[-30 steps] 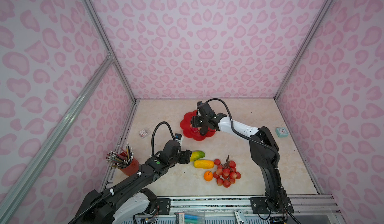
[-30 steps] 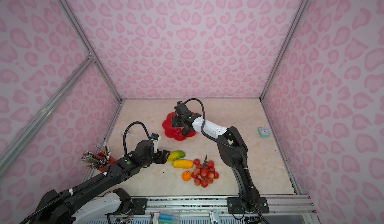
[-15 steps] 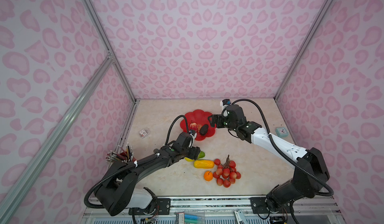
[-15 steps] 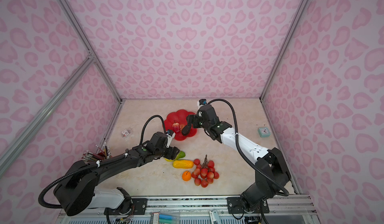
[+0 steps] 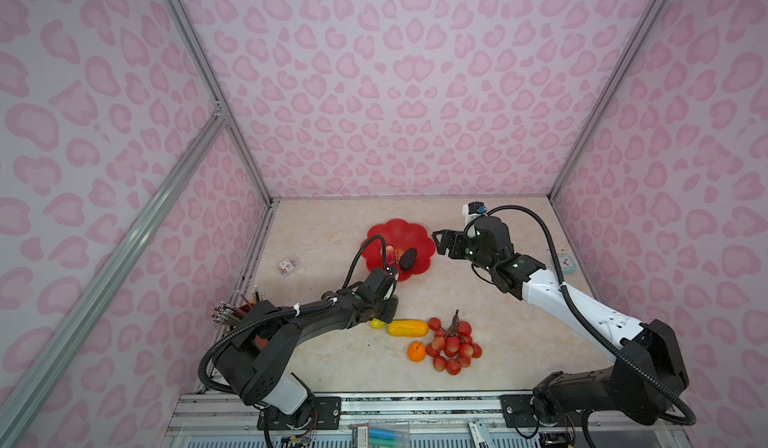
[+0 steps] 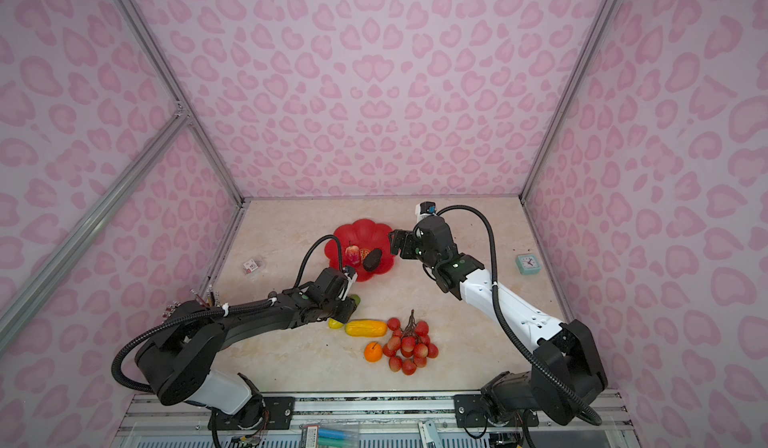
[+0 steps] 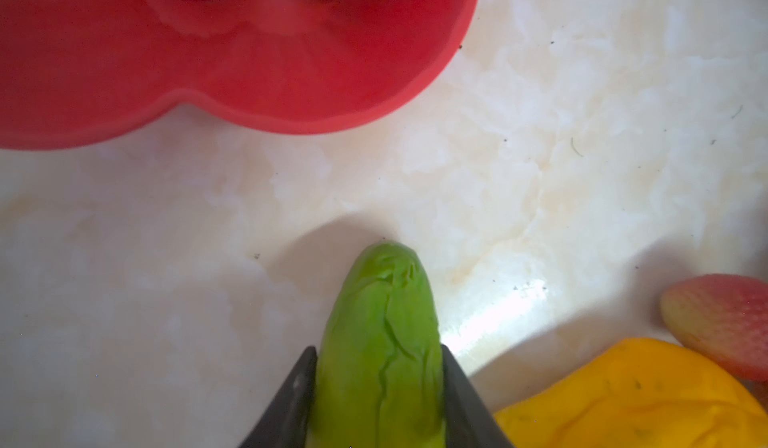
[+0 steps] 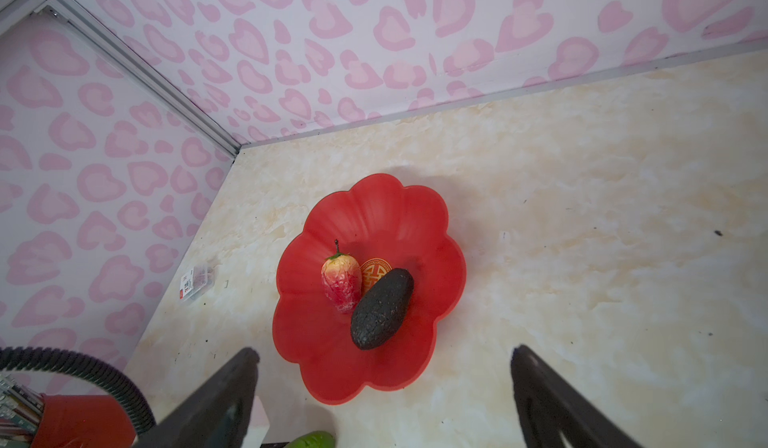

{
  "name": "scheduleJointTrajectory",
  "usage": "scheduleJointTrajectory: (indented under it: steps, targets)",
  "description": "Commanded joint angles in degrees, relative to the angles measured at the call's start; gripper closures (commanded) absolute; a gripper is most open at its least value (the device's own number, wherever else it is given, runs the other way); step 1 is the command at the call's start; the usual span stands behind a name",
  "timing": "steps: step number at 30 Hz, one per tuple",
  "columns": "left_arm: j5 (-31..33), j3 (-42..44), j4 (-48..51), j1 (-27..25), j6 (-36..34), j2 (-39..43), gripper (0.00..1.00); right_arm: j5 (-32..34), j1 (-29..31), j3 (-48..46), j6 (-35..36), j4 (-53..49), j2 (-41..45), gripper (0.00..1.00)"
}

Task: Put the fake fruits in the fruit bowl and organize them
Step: 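Carry the green papaya into the red bowl with the left gripper and release, then grasp the yellow mango with the right gripper while the left arm withdraws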

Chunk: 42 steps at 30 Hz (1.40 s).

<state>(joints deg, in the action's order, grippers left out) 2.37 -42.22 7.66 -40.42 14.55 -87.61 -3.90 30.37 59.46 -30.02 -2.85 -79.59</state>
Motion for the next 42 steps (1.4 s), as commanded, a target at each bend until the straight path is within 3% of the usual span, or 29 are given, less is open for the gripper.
scheduleJointTrajectory:
  steps: [1,5,10,15,26,30,35,42]
  targets:
    - [3.52,-0.82,1.22,0.01,0.73,3.90,0.63,0.55,-0.31,-0.07,-0.51,0.57,0.01,0.06]
    - [6.69,-2.65,4.44,1.47,0.00,11.65,0.61,0.37,-1.05,-0.67,-1.08,0.26,0.38,0.06]
    - [2.95,-7.77,4.60,10.40,-0.58,13.84,0.60,-0.51,-1.30,-0.93,-1.08,-1.65,1.02,0.08]
    - [1.56,-17.40,2.49,14.63,-2.39,4.53,0.60,-1.55,-1.28,-3.04,-1.97,-2.86,1.53,0.09]
    - [0.78,-34.08,3.19,17.65,0.80,-19.28,0.60,-0.76,-1.19,-5.45,0.31,-7.41,4.22,0.10]
    - [0.27,-36.32,3.85,17.84,2.90,-22.36,0.51,-0.76,-0.93,-5.27,2.88,-9.90,3.82,0.11]
    - [-1.46,-37.00,3.80,17.78,4.67,-21.82,0.33,-1.53,0.48,-4.26,7.02,-11.60,2.08,0.12]
    - [1.84,-33.70,0.88,18.08,5.42,-11.85,0.29,-2.79,9.48,-0.15,20.53,-16.23,-2.43,0.13]
